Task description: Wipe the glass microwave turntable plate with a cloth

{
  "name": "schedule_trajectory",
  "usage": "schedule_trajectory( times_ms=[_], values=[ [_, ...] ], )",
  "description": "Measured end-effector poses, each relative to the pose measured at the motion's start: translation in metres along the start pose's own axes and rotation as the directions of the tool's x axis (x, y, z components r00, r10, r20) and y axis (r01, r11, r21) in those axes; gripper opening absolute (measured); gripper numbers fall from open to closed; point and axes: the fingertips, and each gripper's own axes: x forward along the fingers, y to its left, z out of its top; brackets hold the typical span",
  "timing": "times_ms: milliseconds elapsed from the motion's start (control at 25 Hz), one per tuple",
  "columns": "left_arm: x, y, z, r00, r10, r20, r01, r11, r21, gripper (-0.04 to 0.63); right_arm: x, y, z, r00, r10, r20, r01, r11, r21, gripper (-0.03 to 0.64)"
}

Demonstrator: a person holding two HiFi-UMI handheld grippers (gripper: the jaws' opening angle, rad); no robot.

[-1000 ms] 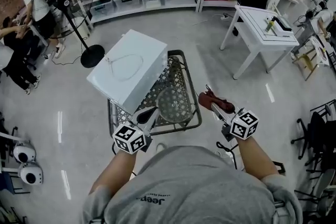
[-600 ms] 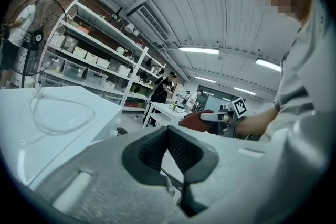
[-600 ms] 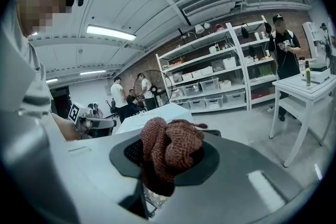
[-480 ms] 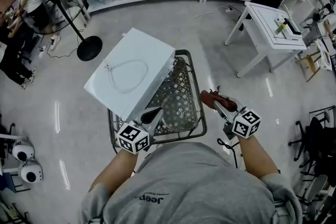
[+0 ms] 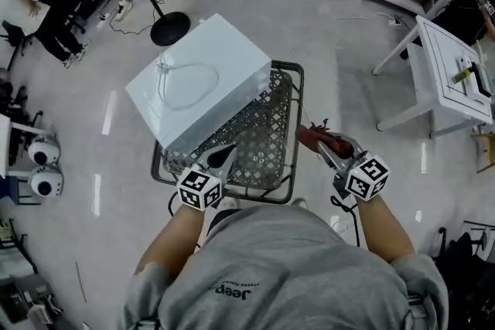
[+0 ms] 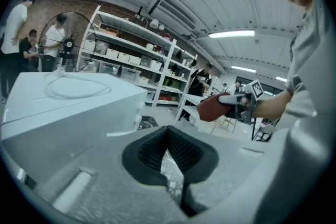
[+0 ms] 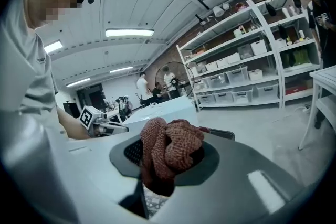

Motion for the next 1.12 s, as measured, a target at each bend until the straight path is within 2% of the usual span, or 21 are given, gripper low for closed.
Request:
schedule_trajectory(
  times_ms=[120,240,360,440,640,720,880,1120],
  values=[
    [0.001,0.007,-0.031,0.993,0.091,-0.077,-0.086,0.994,0.063,-0.002,0.002,-0.013,-0.004,0.999,0.04,-0.023,-0.041,0.999,-0.017,0.106],
    [-0.001,0.017,-0.067,0.979,0.113,-0.169,-0.092,0.988,0.127,-0.002,0.01,-0.018,-0.015,0.998,0.041,-0.042,-0.041,0.999,-0.016,0.106],
    [0.001,0.032,-0.102,0.965,0.102,-0.243,-0.061,0.984,0.169,-0.002,0.023,-0.018,-0.028,0.998,0.026,-0.063,-0.027,1.0,-0.012,0.106],
    [0.006,0.044,-0.12,0.955,0.091,-0.282,-0.026,0.974,0.225,-0.002,0.033,-0.017,-0.037,0.997,0.016,-0.071,-0.016,1.0,-0.004,0.106],
    [0.027,0.064,-0.17,0.928,0.06,-0.367,0.085,0.927,0.365,-0.002,0.058,-0.015,-0.069,0.994,0.003,-0.108,-0.002,1.0,0.005,0.106],
    [0.033,0.067,-0.187,0.921,0.046,-0.387,0.113,0.919,0.379,-0.002,0.066,-0.015,-0.083,0.992,0.003,-0.124,-0.002,1.0,0.005,0.106],
    [0.039,0.063,-0.206,0.925,0.026,-0.379,0.123,0.923,0.364,-0.002,0.079,-0.016,-0.107,0.989,0.006,-0.148,-0.005,1.0,0.004,0.106],
    [0.049,0.063,-0.237,0.913,0.056,-0.404,0.118,0.911,0.394,-0.002,0.097,-0.022,-0.138,0.988,0.019,-0.156,-0.017,1.0,0.012,0.106]
  ],
)
